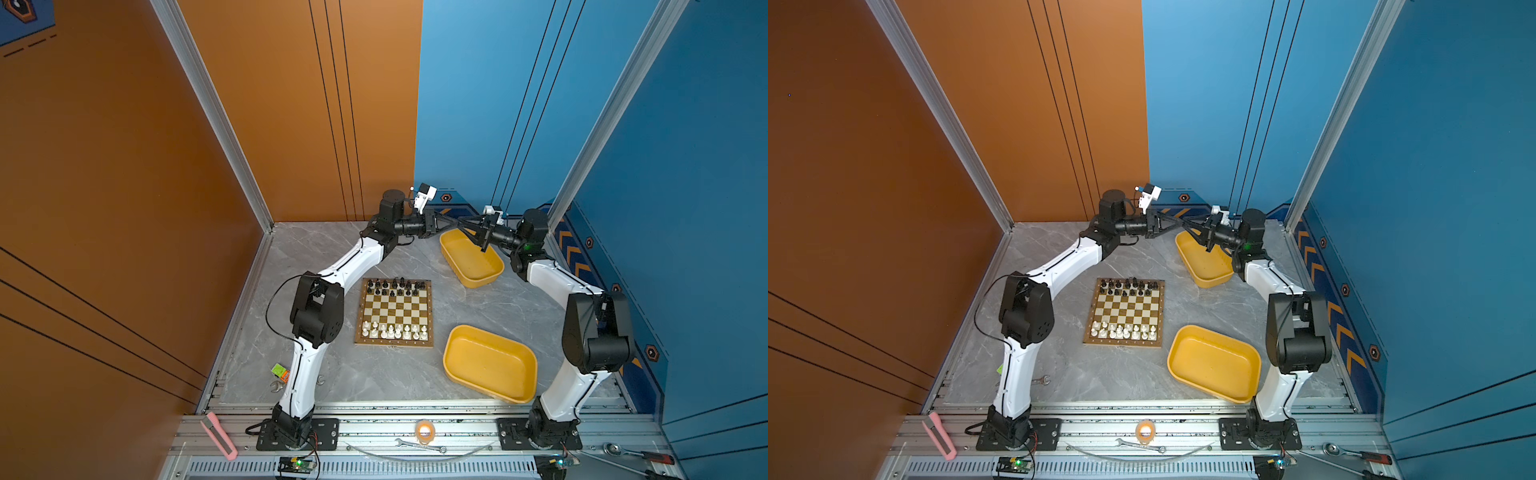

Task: Set up the chess pieces on the board

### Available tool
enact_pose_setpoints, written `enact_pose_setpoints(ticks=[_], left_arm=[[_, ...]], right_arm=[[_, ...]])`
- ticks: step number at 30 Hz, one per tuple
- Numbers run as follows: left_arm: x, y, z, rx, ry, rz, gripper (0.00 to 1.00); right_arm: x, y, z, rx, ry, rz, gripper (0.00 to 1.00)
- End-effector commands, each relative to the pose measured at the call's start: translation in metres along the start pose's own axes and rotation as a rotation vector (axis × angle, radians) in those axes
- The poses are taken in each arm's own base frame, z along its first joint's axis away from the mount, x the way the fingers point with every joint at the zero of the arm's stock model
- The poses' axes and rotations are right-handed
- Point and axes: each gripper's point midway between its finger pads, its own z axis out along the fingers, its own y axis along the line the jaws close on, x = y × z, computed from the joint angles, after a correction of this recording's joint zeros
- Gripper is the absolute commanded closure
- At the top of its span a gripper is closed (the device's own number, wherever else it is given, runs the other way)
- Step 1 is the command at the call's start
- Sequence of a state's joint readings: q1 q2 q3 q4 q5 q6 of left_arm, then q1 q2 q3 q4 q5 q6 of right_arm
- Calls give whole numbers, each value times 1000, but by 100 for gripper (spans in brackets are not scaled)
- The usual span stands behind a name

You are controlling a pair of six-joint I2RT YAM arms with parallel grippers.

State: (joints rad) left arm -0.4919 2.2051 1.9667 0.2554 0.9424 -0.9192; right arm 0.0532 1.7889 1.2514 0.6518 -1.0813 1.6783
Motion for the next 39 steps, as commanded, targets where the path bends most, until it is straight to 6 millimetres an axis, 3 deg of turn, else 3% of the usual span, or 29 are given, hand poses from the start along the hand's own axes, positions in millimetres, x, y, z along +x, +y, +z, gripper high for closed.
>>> enact_pose_setpoints(ticks=[1,17,29,39], left_arm=[[-11,-18,-2,6,-26,61,96],[-13,-21,4,11,-36,76,97],[-17,-25,8,19,-41,80,97],[-10,-21,19,30,-21,61,96]], right_arm=[[9,22,-9,-36,12,-56,77],[7,20,2,-76,33,-15,78],[-4,0,-2,-23,-1,-6,65],[-12,9,1,-37,-15,-22,67]])
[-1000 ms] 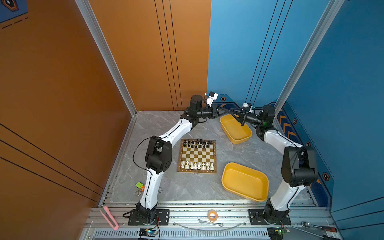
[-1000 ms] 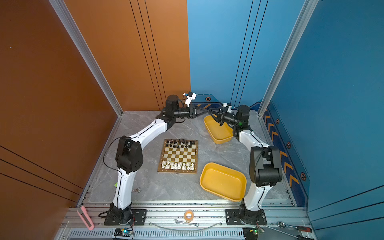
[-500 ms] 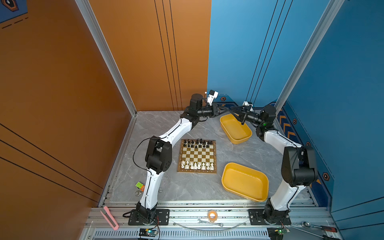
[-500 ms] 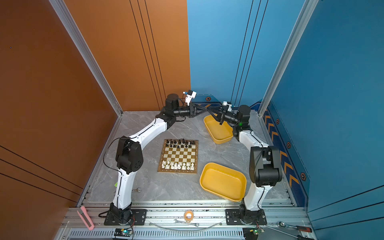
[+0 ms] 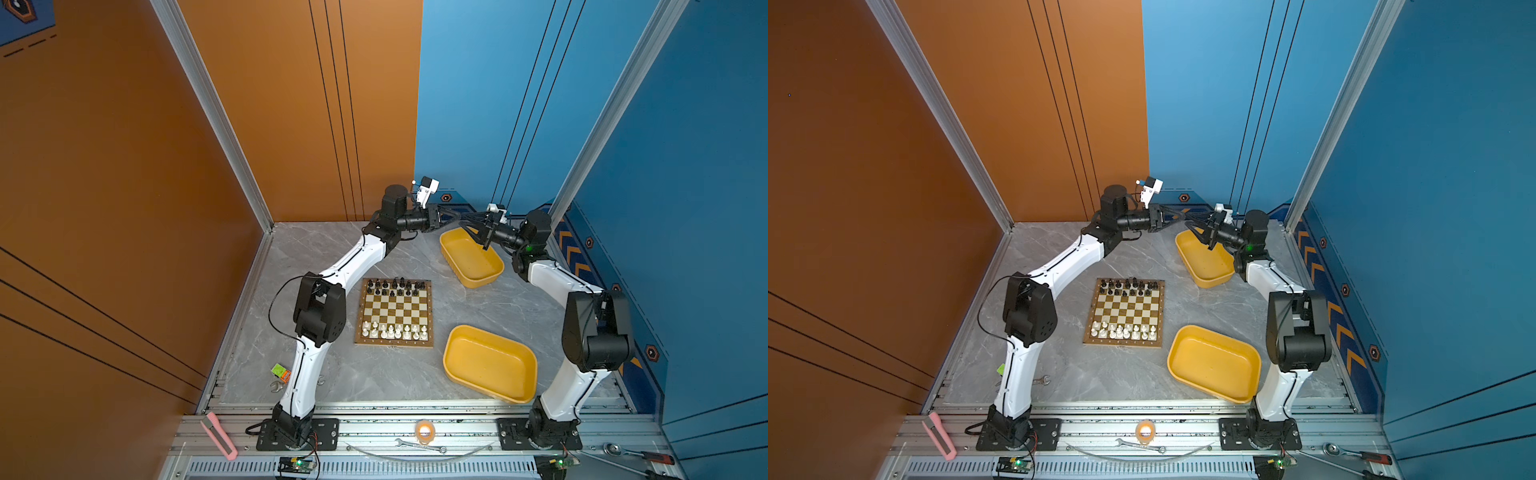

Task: Set up the chess pieces on the board

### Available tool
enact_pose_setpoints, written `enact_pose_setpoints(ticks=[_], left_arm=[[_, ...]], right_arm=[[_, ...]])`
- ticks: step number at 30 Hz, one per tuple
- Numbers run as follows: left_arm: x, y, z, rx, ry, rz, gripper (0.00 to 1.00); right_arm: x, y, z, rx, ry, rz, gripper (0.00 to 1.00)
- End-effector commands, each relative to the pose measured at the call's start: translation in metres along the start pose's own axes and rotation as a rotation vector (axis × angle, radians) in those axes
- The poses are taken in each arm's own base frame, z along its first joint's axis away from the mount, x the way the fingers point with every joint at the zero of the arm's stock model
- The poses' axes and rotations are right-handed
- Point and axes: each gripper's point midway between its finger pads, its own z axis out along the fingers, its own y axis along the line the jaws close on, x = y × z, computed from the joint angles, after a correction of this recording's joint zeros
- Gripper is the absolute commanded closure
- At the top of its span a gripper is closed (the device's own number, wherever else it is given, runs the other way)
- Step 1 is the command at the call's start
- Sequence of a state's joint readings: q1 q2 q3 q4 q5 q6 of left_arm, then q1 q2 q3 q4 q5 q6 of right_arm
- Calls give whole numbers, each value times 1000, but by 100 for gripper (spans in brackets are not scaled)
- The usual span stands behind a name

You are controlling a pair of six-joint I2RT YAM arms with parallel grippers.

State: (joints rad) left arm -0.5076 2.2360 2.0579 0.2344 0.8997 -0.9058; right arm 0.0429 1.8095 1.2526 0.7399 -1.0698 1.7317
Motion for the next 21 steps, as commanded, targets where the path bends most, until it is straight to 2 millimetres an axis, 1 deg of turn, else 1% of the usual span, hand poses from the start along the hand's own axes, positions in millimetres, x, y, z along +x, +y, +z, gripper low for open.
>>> enact_pose_setpoints(ticks=[1,6,9,15,21], left_arm=[[4,-9,10,29,15,13,96],[6,-9,12,29,19,12,96],[6,-9,12,26,14,14,97],[4,-6,11,6,0,23,97],[1,-2,11,-21,-14,31,95]], right_arm=[[-5,4,3,-2,0,-19,67],[-9,9,3,-20,-3,-17,67],[-7,13,3,-31,2,-17,71],[-7,7,-2,-17,-6,-3,73],[-9,11,-1,-20,-13,-15,80]])
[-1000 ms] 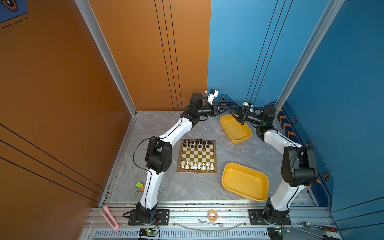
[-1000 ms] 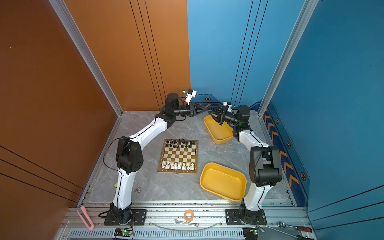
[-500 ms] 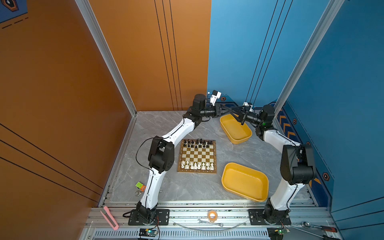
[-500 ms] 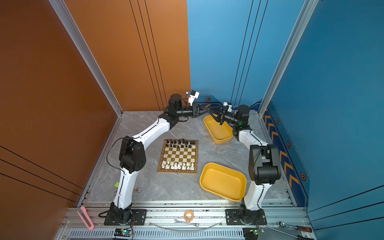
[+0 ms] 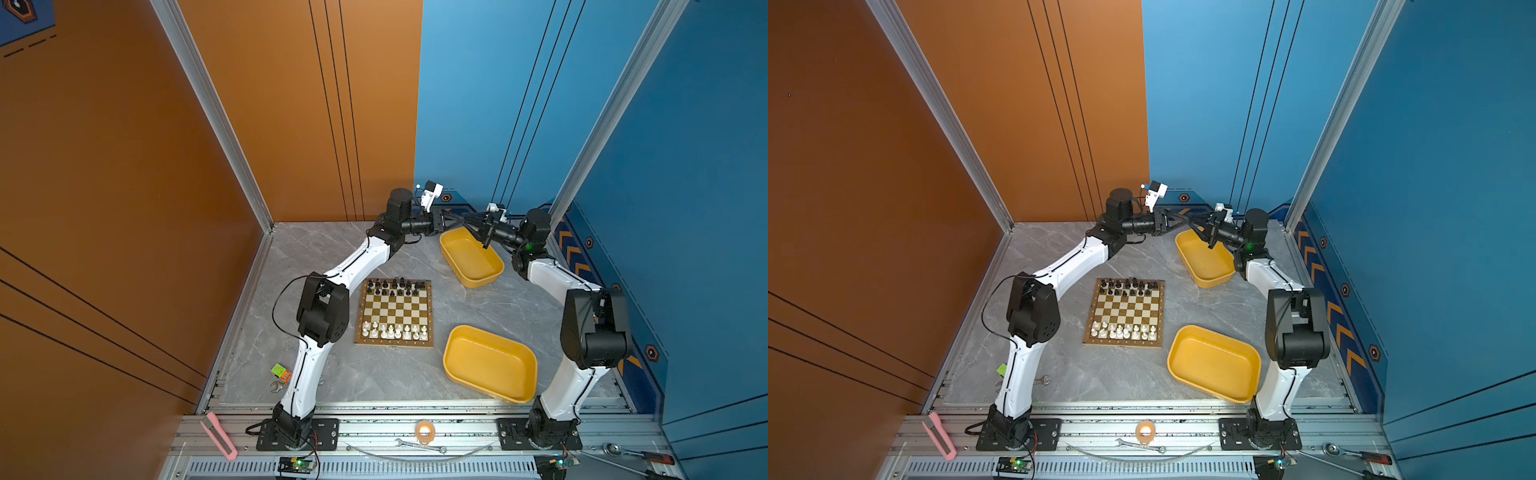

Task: Set up the chess pieces on the board

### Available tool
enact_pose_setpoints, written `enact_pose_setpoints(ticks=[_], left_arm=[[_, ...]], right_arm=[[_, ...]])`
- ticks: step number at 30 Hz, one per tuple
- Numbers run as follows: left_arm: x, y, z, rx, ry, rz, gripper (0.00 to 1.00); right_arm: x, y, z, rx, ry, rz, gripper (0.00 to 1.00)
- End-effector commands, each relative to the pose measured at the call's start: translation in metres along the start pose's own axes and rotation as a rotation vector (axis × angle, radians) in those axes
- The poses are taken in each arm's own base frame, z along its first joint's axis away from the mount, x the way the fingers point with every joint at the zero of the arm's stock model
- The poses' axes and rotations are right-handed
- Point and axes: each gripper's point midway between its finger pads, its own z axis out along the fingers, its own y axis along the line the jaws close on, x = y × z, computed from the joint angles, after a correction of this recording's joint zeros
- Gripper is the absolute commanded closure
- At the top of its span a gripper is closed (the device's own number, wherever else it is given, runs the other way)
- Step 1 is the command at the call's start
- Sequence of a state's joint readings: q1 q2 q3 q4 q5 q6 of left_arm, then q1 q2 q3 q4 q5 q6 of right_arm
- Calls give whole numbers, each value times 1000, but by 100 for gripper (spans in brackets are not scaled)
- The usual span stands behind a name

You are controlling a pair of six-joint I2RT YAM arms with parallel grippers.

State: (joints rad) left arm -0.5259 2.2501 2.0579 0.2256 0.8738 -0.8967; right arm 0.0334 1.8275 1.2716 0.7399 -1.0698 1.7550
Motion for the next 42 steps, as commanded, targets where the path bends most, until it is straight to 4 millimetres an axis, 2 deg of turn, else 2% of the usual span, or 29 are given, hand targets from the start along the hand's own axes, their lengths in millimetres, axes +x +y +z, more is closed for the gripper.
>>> enact_pose_setpoints(ticks=[1,9,15,23,26,30,34,42], left_arm=[[-7,-9,2,-7,-22,42,95],[-9,-5,3,-44,-32,64,95],[-9,-3,3,-53,-33,72,88],[-11,-3,0,-47,-33,71,84],[-13,-4,-2,-46,-36,71,79],[-16,-4,-5,-39,-42,71,61],[-19,-5,-7,-34,-48,70,51],[-25,6,-13,-54,-61,54,44]], right_arm=[[-1,11,0,-14,-2,-36,80],[2,5,1,23,-2,-45,86],[2,5,2,36,-5,-55,94],[1,5,3,41,-13,-61,97],[0,3,2,52,-20,-68,97],[-1,0,1,63,-28,-73,98],[-2,-2,2,67,-30,-77,98],[-5,-19,-2,148,-37,-104,98]])
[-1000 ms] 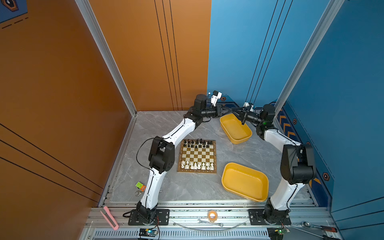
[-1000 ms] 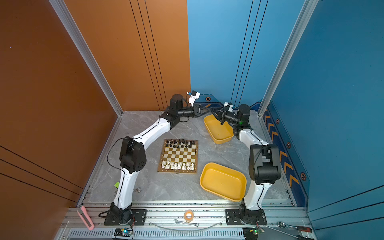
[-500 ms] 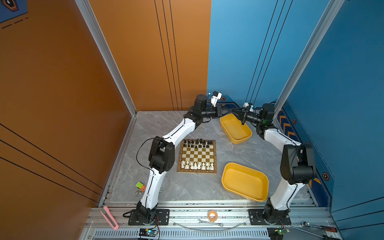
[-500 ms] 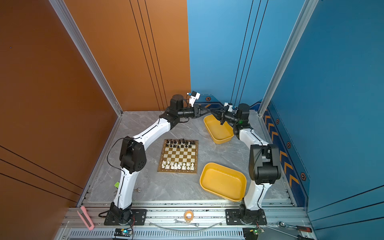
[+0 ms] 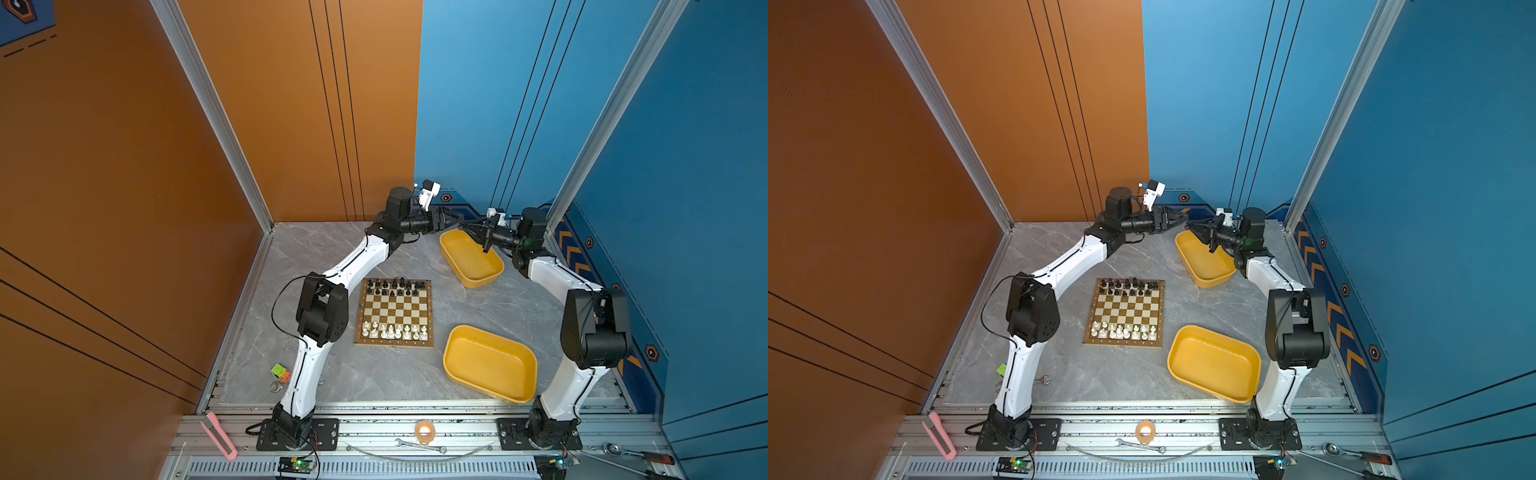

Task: Set up the chess pieces on the board

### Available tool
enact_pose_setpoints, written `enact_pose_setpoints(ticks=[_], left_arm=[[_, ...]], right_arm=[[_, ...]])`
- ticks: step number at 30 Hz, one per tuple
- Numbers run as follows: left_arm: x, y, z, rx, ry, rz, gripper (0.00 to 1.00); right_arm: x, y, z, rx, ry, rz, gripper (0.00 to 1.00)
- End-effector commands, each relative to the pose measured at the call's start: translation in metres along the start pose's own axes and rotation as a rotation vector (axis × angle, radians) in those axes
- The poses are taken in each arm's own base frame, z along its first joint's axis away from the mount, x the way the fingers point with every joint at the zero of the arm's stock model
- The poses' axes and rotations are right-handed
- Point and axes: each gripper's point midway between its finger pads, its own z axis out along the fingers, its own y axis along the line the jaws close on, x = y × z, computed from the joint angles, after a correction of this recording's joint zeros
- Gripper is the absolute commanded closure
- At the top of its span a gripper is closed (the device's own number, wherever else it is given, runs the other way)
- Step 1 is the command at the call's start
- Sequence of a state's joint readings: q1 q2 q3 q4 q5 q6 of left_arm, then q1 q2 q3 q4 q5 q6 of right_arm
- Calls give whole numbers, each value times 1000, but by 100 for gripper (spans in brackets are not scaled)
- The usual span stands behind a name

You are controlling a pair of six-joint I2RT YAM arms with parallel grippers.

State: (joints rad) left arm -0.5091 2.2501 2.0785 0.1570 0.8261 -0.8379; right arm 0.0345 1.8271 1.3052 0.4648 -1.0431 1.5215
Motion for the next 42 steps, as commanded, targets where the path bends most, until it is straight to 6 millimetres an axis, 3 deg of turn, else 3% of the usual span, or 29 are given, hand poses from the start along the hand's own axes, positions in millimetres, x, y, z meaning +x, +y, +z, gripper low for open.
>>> enact_pose_setpoints(ticks=[1,8,17,22,26,42], left_arm=[[-17,-3,-8,2,-39,27,44],[-28,17,-38,-76,-79,23,42],[-36,34,-85,-173,-123,36,42],[-36,38,-108,-208,-144,35,42],[-35,38,-122,-223,-152,38,42],[-15,46,-187,-268,-160,-1,43]], right_arm=[[4,7,-4,51,-7,-90,98],[29,-25,-8,372,66,-320,98],[40,-58,-4,583,50,-632,99],[51,-64,0,649,17,-822,99],[59,-72,5,672,2,-880,99],[114,-140,31,832,6,-1009,100]])
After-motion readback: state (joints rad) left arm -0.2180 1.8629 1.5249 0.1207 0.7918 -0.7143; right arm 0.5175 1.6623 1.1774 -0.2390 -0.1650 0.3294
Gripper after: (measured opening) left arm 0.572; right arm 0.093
